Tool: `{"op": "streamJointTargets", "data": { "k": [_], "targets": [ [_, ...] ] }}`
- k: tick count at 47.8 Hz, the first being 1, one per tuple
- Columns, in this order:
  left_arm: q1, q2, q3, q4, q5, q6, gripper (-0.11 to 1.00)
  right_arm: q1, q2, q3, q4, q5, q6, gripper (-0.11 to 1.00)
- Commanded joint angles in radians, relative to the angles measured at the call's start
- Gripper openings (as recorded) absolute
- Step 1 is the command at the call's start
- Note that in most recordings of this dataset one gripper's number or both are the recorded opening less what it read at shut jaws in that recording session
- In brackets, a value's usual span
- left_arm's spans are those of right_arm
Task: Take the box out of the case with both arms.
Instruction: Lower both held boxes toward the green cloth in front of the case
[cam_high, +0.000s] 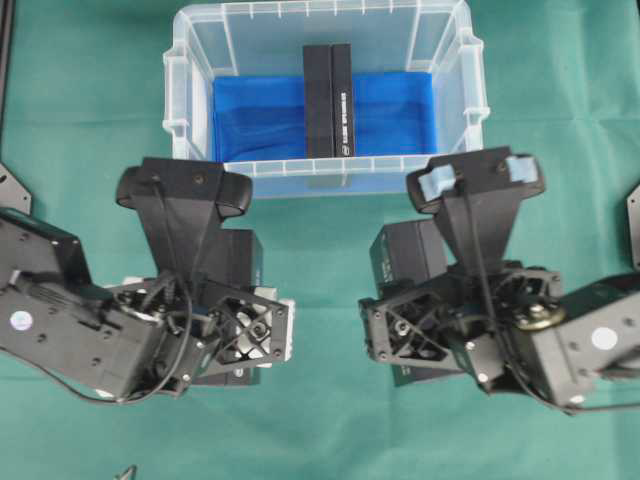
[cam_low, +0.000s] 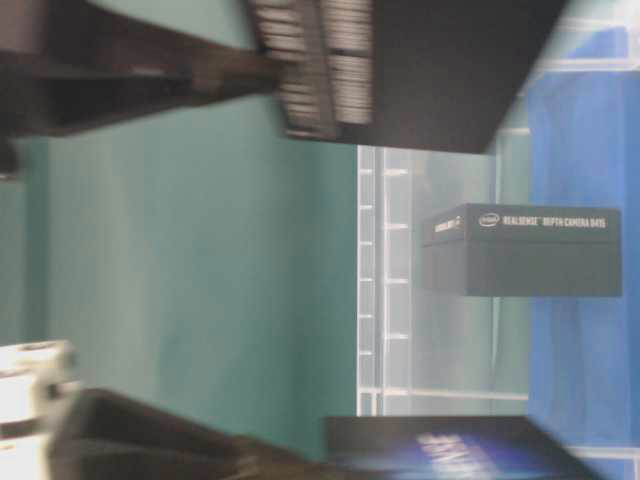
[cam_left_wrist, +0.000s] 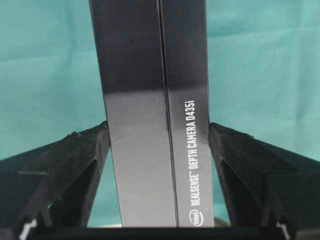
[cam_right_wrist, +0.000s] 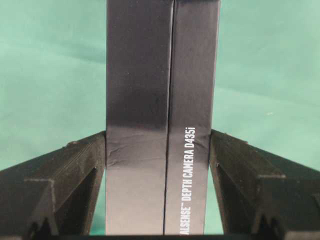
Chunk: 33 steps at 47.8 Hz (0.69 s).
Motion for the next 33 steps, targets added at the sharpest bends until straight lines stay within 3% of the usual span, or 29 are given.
{"op": "streamJointTargets", "data": {
  "k": [1,12,33],
  "targets": [
    [0.0,-0.032,0.04,0.009,-0.075,-0.034,0.64,-0.014,-0.012,0.052,0.008,-0.094,0.02,0.67],
    [0.002,-0.011,0.141,0.011,-0.21,-0.067,0.64,-0.023,-0.011,0.181,0.006,-0.219,0.078,0.67],
    [0.043,0.028,0.233,0.006,-0.374,-0.055,0.64,-0.048,-0.002,0.281,0.017,-0.337,0.081,0.67]
  ]
}}
